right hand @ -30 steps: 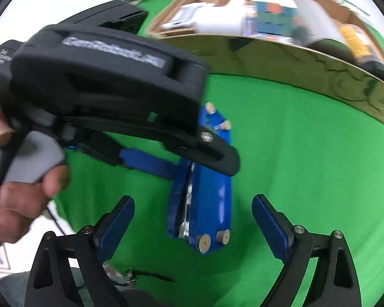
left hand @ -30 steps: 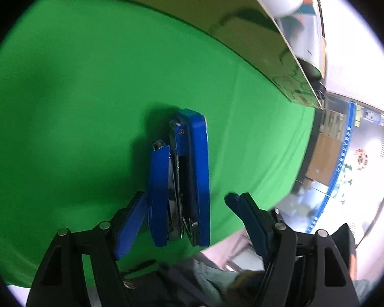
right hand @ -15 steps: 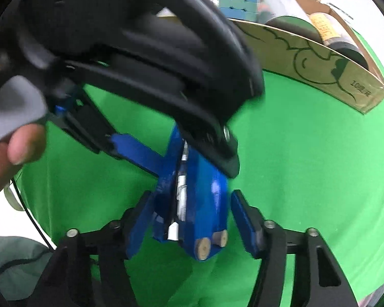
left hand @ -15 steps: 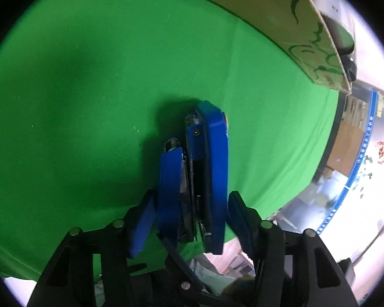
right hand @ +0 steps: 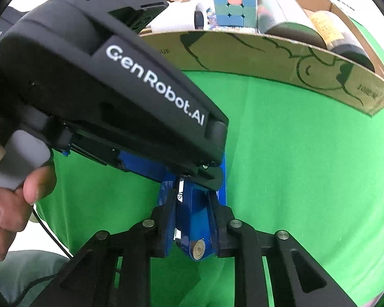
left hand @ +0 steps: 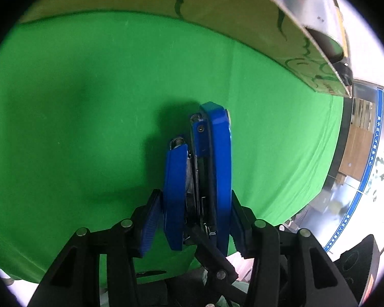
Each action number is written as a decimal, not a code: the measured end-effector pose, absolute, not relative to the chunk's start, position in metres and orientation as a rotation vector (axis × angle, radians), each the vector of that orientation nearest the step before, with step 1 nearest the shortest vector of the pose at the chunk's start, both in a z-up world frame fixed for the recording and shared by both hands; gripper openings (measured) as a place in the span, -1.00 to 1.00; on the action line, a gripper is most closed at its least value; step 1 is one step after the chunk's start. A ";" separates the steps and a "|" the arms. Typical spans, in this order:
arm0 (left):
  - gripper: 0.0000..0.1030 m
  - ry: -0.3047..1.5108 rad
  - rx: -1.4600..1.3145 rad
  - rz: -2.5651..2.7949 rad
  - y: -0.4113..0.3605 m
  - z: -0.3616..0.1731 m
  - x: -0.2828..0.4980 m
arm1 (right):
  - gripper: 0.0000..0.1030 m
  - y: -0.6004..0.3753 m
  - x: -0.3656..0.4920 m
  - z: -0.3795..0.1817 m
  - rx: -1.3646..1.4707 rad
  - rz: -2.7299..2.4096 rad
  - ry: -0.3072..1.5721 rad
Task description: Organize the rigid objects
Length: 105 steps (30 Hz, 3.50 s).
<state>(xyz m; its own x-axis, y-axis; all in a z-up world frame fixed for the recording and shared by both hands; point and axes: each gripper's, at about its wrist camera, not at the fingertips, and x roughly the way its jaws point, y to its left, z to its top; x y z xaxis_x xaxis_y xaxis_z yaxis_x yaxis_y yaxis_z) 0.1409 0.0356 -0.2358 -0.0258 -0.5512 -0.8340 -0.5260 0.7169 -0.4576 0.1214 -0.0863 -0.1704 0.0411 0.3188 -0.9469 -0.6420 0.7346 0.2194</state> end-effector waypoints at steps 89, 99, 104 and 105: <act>0.75 0.991 -0.370 0.409 0.073 0.034 0.140 | 0.85 -0.185 0.204 0.080 -0.258 0.549 1.126; 0.77 0.944 -0.389 0.412 0.015 0.045 0.117 | 0.85 -0.254 0.170 0.117 -0.259 0.534 1.049; 0.77 0.928 -0.357 0.422 -0.002 0.053 0.115 | 0.85 -0.274 0.161 0.132 -0.249 0.521 1.026; 0.77 0.932 -0.348 0.423 -0.004 0.055 0.117 | 0.85 -0.278 0.160 0.137 -0.247 0.517 1.011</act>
<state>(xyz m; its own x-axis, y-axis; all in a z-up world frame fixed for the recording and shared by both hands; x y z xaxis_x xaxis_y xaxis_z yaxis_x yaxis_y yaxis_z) 0.1167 -0.0039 0.0546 0.5251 0.1986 -0.8276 -0.4924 0.8640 -0.1051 0.1596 -0.2781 0.1373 0.4245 0.2972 -0.8552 -0.5198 0.8534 0.0386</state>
